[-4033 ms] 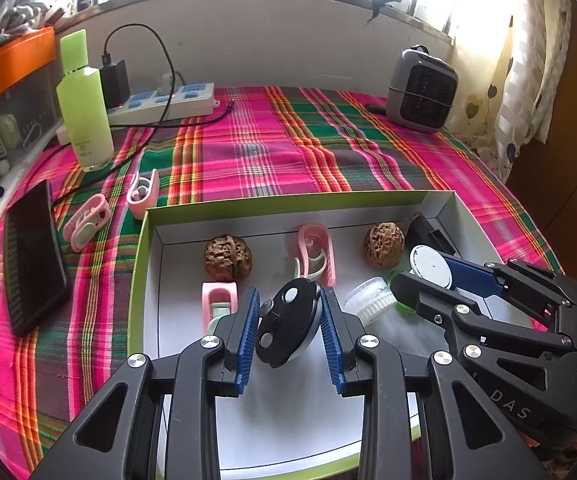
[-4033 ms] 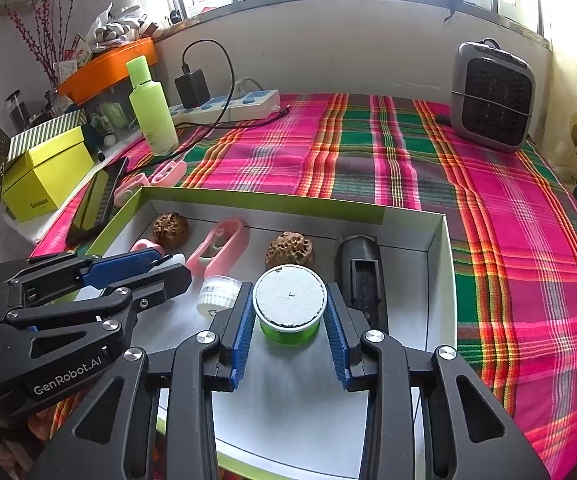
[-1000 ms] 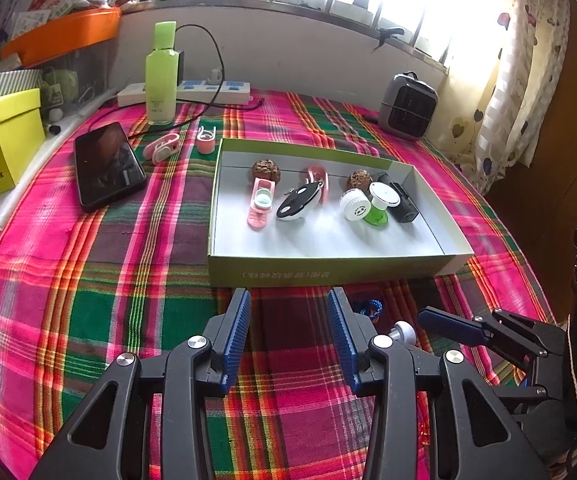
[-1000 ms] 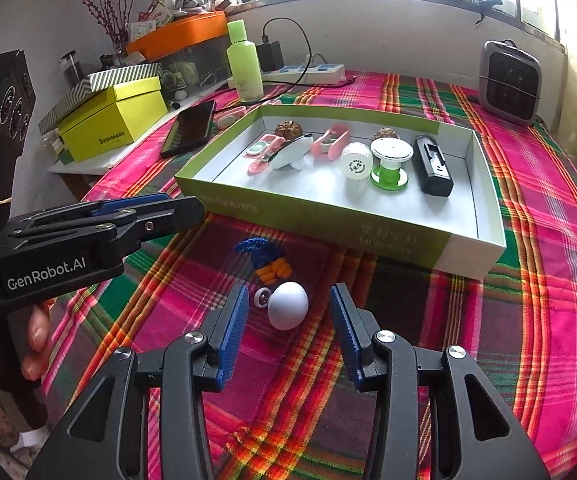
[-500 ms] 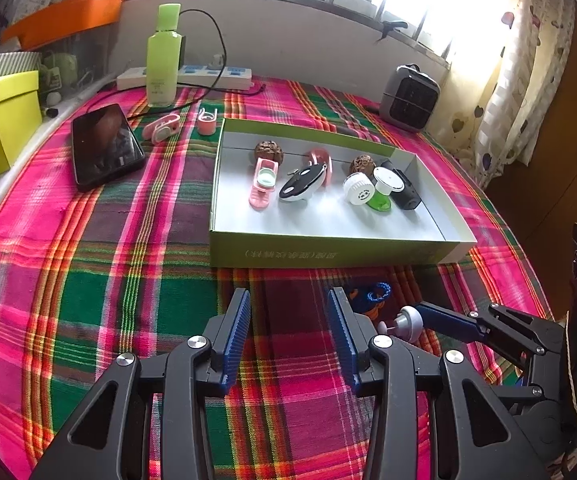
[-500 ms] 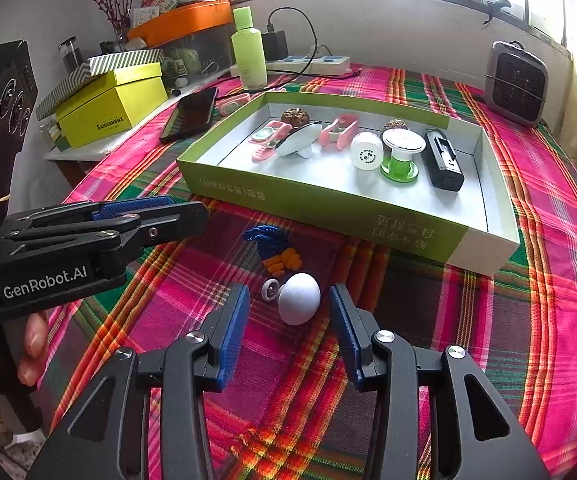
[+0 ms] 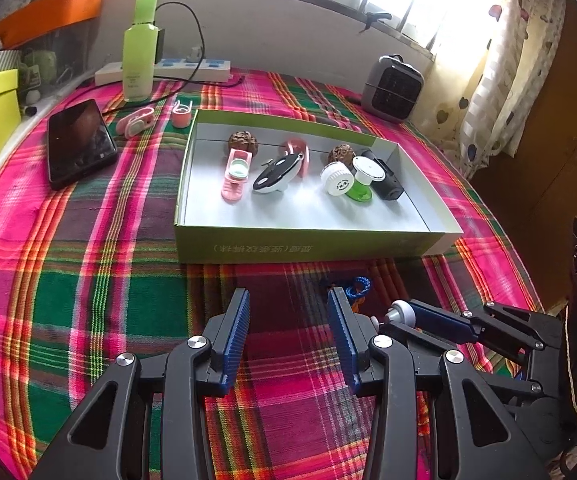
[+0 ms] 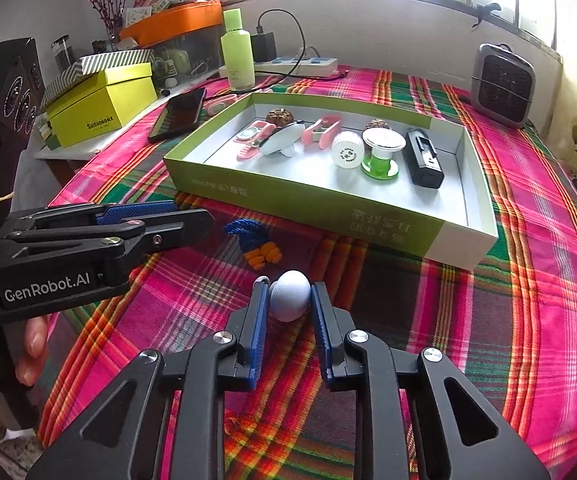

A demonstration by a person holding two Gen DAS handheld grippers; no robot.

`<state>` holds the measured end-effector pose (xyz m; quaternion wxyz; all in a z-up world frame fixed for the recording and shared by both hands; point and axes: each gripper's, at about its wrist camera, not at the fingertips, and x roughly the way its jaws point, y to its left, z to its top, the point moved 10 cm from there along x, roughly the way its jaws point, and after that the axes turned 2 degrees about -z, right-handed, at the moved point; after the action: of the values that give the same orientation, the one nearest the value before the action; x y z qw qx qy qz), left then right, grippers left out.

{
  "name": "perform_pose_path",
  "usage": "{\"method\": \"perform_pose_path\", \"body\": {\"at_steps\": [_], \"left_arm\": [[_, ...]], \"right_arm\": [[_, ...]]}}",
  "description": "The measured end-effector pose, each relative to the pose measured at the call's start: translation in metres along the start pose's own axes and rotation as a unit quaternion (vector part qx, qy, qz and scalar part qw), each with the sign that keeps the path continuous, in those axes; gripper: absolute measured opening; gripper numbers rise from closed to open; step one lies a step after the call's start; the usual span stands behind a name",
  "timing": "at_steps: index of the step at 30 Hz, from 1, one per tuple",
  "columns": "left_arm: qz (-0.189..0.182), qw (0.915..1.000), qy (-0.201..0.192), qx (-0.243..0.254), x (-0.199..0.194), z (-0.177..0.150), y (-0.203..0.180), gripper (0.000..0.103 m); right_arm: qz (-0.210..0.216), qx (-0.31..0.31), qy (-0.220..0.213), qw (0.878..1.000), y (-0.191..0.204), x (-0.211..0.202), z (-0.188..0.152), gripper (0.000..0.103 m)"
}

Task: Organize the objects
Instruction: 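Grasp the blue-orange keychain with the left gripper while the right gripper grasps the white ball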

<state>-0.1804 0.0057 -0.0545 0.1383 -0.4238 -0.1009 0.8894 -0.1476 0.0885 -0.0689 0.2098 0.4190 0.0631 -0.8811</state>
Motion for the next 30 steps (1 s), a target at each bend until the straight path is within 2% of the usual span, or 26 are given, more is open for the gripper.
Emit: {"method": "perform_pose_path", "body": {"at_steps": [8,17,30], "left_arm": [[-0.020,0.9995,0.018,0.016,0.012,-0.002,-0.017,0.043],[-0.011,0.9990,0.031,0.030,0.026,-0.002,-0.026,0.045],[0.002,0.9990,0.026,0.035,0.033,0.002,-0.031,0.045]], "right_arm": [[-0.017,0.017,-0.001,1.000,-0.017,-0.008,-0.006,0.023],[-0.027,0.029,-0.008,0.999,-0.031,-0.016,-0.008,0.023],[-0.020,0.037,-0.011,0.999,-0.035,-0.018,-0.009,0.023]]}}
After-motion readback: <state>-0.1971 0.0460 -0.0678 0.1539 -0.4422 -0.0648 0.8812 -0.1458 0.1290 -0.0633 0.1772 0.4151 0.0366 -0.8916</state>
